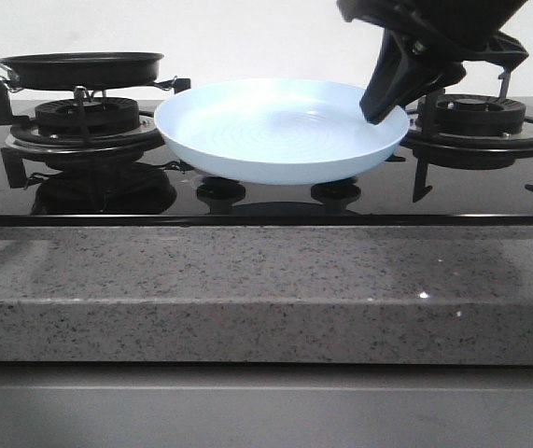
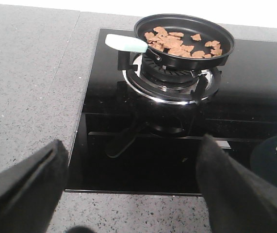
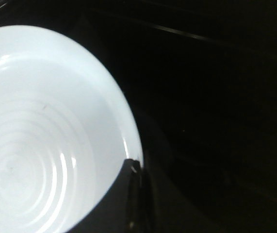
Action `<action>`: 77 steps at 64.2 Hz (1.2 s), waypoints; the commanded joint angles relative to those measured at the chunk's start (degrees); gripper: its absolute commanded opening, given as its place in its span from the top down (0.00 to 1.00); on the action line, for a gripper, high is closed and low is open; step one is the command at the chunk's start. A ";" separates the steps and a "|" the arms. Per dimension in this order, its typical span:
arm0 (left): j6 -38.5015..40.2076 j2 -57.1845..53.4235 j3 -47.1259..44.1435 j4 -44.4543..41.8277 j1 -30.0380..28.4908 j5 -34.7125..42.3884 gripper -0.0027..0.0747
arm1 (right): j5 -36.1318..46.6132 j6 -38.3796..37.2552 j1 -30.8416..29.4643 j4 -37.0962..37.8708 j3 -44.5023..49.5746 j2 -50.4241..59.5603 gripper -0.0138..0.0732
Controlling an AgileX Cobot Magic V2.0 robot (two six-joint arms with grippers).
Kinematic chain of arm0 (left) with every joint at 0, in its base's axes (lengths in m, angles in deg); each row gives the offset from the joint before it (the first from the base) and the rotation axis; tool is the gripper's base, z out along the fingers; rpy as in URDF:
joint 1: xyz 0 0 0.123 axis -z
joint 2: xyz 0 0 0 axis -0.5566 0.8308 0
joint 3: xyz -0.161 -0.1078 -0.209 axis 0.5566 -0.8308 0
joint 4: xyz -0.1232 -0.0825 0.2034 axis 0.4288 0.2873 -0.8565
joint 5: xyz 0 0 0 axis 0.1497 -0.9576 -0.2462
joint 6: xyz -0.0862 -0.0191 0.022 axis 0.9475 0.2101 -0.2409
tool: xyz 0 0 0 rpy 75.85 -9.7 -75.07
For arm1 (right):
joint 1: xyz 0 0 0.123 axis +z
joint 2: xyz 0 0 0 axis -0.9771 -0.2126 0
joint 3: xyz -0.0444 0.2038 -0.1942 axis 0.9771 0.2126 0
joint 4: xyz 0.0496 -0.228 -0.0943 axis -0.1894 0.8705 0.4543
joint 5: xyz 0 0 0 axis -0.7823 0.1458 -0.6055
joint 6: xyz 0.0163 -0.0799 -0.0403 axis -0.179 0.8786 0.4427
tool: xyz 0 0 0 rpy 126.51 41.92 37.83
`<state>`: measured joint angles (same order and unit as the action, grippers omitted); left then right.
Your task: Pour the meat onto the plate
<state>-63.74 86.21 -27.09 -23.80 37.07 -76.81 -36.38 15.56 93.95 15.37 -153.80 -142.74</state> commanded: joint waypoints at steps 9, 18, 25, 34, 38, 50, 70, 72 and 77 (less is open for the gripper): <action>0.07 1.08 2.04 0.18 -0.05 4.38 0.21 | 2.33 0.55 -0.10 -0.23 -1.27 1.58 0.98; 0.07 3.14 3.81 0.18 -0.05 1.81 0.13 | 2.33 0.55 -0.10 -0.23 -1.27 1.58 0.98; 0.07 6.27 6.89 0.18 -0.05 -0.37 0.13 | 2.33 0.55 -0.10 -0.23 -1.27 1.58 0.98; 0.07 11.62 11.14 0.56 -0.05 -1.77 0.13 | 2.33 0.55 -0.10 -0.23 -1.27 1.58 0.98; 0.07 14.83 13.07 1.63 -0.17 -2.68 0.13 | 2.33 0.55 -0.10 -0.23 -1.27 1.58 0.98; 0.07 23.89 19.37 6.22 -2.68 -3.06 0.14 | 2.33 0.55 -0.10 -0.23 -1.27 1.58 0.98; -15.01 38.56 28.23 33.15 -10.63 -5.09 0.14 | 2.33 0.55 -0.10 -0.23 -1.27 1.58 0.98; -15.97 39.81 28.78 35.77 -11.47 -5.51 0.14 | 2.33 0.55 -0.10 -0.23 -1.27 1.58 0.98; -17.93 43.05 30.02 41.84 -13.47 -5.82 0.14 | 2.33 0.55 -0.10 -0.23 -1.27 1.58 0.98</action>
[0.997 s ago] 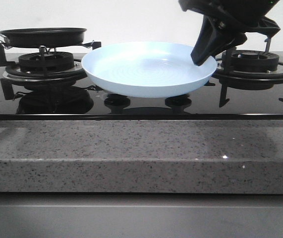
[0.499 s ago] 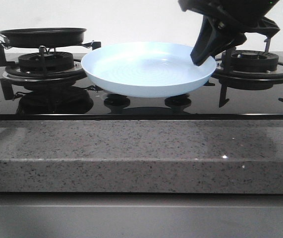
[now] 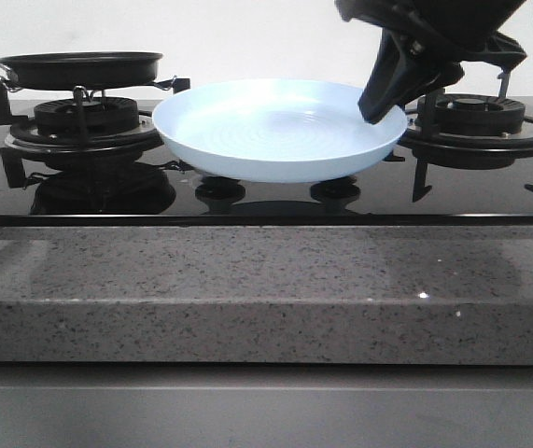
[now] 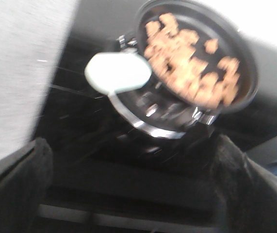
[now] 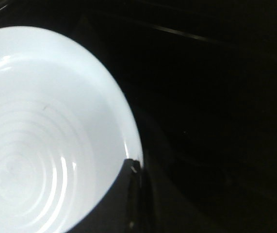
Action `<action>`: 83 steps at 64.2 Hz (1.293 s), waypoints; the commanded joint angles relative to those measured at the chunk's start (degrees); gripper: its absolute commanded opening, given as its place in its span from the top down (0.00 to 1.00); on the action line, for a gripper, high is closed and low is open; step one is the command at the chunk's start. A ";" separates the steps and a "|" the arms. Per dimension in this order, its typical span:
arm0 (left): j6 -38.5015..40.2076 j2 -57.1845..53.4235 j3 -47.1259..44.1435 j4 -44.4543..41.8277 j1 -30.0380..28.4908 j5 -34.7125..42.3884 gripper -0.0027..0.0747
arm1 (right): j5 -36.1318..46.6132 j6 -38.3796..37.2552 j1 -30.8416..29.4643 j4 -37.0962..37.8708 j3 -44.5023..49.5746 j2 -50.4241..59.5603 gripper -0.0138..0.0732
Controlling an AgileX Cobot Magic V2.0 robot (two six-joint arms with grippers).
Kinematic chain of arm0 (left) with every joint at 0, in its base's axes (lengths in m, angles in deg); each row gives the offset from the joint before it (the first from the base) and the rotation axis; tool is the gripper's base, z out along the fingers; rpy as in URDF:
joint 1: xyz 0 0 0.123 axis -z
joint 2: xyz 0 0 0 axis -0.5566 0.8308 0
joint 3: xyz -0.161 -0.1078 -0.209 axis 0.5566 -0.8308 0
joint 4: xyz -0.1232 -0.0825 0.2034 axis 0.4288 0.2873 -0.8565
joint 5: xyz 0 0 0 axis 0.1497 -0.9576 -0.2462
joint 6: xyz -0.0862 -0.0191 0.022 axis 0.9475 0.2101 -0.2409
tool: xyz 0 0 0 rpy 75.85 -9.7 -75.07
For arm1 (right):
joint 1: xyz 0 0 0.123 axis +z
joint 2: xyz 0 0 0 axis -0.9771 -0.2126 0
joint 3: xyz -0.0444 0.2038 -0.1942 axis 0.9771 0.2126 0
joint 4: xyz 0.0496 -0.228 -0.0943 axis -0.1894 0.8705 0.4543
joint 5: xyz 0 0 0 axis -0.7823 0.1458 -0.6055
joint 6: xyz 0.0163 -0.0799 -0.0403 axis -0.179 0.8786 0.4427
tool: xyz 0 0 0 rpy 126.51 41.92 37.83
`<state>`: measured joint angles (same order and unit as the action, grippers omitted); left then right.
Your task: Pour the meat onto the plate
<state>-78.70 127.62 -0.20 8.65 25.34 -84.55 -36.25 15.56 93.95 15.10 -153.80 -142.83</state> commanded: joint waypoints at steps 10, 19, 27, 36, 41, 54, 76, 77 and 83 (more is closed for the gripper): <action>-7.15 6.75 4.28 20.44 -4.08 1.18 0.14 | 2.19 0.55 -0.10 0.03 -1.27 1.67 0.98; -11.90 11.14 4.28 31.13 -4.48 0.77 0.14 | 2.19 0.55 -0.10 0.03 -1.27 1.67 0.98; -17.96 14.85 4.28 41.92 -4.48 -1.22 0.14 | 2.19 0.55 -0.10 0.03 -1.27 1.67 0.98; -22.14 17.79 4.28 48.24 -4.48 -2.81 0.14 | 2.19 0.55 -0.10 0.03 -1.27 1.67 0.98; -24.03 18.86 4.28 51.13 -4.48 -3.11 0.14 | 2.19 0.55 -0.10 0.03 -1.27 1.67 0.98; -26.96 20.87 4.40 55.84 -4.69 -5.60 0.15 | 2.19 0.55 -0.10 0.03 -1.27 1.67 0.98; -26.96 20.87 4.40 56.05 -5.49 -5.50 0.51 | 2.19 0.55 -0.10 0.03 -1.27 1.67 0.98; -26.96 20.87 4.40 56.05 -5.48 -5.61 0.53 | 2.19 0.55 -0.10 0.03 -1.27 1.67 0.98; -26.96 20.87 4.40 56.05 -6.01 -6.19 0.59 | 2.19 0.55 -0.10 0.03 -1.27 1.67 0.98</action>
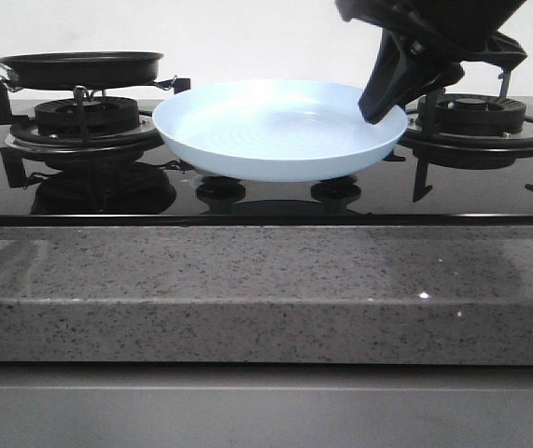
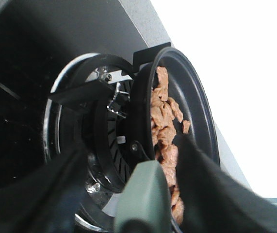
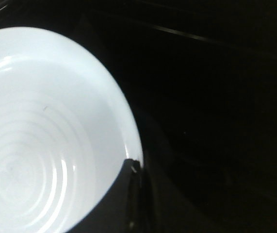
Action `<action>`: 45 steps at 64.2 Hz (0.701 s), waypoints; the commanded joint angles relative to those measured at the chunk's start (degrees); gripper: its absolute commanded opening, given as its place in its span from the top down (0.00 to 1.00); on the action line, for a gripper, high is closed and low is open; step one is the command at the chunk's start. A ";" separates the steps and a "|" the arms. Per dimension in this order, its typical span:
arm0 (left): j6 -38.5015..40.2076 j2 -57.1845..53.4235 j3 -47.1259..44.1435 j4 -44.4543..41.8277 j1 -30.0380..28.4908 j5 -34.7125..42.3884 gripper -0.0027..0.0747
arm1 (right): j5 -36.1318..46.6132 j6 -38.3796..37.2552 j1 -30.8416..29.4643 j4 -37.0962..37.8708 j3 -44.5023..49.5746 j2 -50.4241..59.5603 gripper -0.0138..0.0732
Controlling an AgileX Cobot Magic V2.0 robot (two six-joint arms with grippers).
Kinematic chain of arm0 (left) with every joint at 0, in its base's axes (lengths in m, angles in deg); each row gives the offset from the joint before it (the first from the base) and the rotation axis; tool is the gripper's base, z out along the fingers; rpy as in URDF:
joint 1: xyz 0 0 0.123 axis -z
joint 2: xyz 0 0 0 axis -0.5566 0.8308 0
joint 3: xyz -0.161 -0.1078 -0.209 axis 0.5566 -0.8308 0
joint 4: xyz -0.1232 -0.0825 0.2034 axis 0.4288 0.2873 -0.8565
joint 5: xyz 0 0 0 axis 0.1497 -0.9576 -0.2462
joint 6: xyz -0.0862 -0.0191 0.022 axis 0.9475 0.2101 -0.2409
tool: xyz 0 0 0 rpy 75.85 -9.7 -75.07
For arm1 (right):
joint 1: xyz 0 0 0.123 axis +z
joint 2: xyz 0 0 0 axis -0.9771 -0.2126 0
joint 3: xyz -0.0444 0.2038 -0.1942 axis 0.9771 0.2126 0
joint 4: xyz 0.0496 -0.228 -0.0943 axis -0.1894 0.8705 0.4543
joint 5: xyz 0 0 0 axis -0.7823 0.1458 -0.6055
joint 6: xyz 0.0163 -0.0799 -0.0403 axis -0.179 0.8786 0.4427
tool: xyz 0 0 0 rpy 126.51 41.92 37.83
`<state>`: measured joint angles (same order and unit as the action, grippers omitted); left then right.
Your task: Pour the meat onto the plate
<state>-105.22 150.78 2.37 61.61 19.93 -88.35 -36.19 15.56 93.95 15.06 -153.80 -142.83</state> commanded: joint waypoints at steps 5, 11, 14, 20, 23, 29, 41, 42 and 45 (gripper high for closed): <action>-0.44 -2.29 1.82 3.08 -1.02 -3.38 0.63 | 2.14 0.55 -0.10 0.07 -1.27 1.67 0.98; -0.44 -2.29 1.82 3.37 -1.24 -5.28 0.67 | 2.14 0.55 -0.10 0.07 -1.27 1.67 0.98; -0.44 -2.29 1.82 3.61 -1.24 -6.03 0.69 | 2.14 0.55 -0.10 0.07 -1.27 1.67 0.98; -0.44 -2.29 1.82 4.09 -1.24 -7.30 0.72 | 2.14 0.55 -0.10 0.07 -1.27 1.67 0.98; -0.47 -2.29 1.82 4.61 -1.24 -7.92 0.73 | 2.14 0.55 -0.10 0.07 -1.27 1.67 0.98; -1.19 -2.29 1.82 5.62 -1.24 -8.17 0.76 | 2.14 0.55 -0.10 0.07 -1.27 1.67 0.98; -2.83 -2.29 1.82 6.04 -1.24 -9.09 0.85 | 2.15 0.55 -0.10 0.07 -1.27 1.68 0.92; -2.95 -2.29 1.82 6.04 -1.24 -9.21 0.86 | 2.15 0.55 -0.10 0.07 -1.27 1.68 0.92; -3.09 -2.29 1.82 6.04 -1.24 -9.32 0.89 | 2.15 0.55 -0.10 0.07 -1.27 1.68 0.92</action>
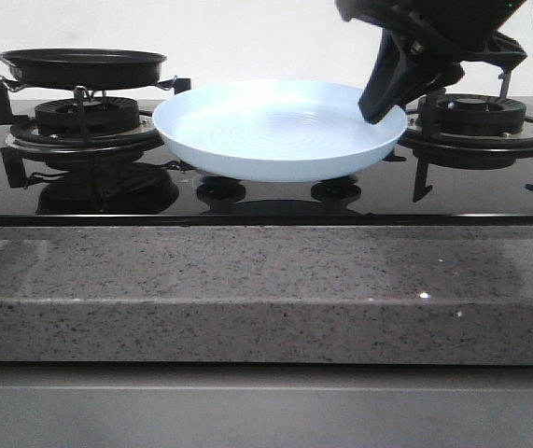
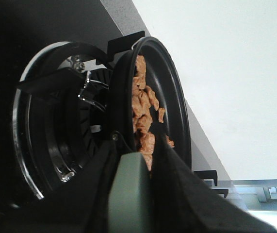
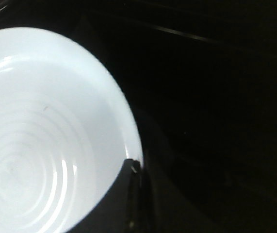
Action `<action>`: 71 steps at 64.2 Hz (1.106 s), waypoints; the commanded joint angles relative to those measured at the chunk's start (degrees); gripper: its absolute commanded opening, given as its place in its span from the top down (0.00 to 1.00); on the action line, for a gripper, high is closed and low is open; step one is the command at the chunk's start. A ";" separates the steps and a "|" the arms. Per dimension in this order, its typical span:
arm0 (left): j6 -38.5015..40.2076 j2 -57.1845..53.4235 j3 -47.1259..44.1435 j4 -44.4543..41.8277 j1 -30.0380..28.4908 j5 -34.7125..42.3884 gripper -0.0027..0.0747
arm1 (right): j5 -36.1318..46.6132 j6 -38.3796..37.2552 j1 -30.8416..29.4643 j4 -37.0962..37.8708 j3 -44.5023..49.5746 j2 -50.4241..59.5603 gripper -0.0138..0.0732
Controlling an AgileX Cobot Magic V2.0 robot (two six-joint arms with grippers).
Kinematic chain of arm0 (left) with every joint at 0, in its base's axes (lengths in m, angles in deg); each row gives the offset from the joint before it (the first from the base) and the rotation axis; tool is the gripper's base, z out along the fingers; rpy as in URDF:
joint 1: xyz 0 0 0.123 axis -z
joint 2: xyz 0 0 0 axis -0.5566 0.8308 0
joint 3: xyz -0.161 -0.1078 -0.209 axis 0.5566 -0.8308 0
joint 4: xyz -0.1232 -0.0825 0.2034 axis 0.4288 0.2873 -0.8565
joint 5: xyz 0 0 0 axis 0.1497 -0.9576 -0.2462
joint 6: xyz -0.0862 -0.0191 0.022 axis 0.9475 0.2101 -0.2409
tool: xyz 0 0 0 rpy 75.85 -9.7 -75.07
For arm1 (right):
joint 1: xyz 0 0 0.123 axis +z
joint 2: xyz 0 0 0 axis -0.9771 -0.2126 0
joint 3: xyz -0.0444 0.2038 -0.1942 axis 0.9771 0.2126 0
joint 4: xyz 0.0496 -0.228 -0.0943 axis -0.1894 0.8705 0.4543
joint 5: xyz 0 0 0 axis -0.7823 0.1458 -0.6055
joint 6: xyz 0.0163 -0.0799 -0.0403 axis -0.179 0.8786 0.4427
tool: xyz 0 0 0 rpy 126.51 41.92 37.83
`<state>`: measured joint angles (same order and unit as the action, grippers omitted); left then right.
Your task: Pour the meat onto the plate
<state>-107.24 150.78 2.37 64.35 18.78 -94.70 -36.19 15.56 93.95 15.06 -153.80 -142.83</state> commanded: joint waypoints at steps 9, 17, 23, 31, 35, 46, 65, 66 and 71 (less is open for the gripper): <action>-1.29 -2.29 1.82 3.53 -0.46 -4.74 0.94 | 2.15 0.55 -0.10 0.07 -1.27 1.68 0.92; -1.43 -2.85 1.82 3.69 -1.19 -6.21 0.94 | 2.15 0.55 -0.10 0.07 -1.27 1.68 0.92; -1.43 -4.21 1.82 3.96 -1.81 -6.16 0.94 | 2.15 0.55 -0.10 0.07 -1.27 1.68 0.92; -1.58 -7.04 1.82 4.10 -2.03 -6.16 0.94 | 2.15 0.55 -0.10 0.07 -1.27 1.68 0.92; -2.44 -8.45 1.82 4.69 -2.03 -6.16 0.94 | 2.15 0.55 -0.10 0.07 -1.27 1.68 0.92; -3.47 -12.70 1.82 5.71 -2.03 -6.37 0.94 | 2.15 0.55 -0.10 0.07 -1.27 1.68 0.92; -7.76 -20.96 0.39 5.44 0.14 -6.60 0.94 | 2.15 0.55 -0.10 0.07 -1.27 1.68 0.92; -8.03 -21.58 -0.11 5.44 0.66 -6.22 0.94 | 2.15 0.55 -0.10 0.07 -1.27 1.68 0.92; -8.82 -23.38 -2.20 5.44 3.43 -4.75 0.94 | 2.15 0.55 -0.10 0.07 -1.27 1.68 0.92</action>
<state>-115.10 131.03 0.26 64.56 19.63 -98.96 -36.11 15.56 93.95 15.06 -153.80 -142.83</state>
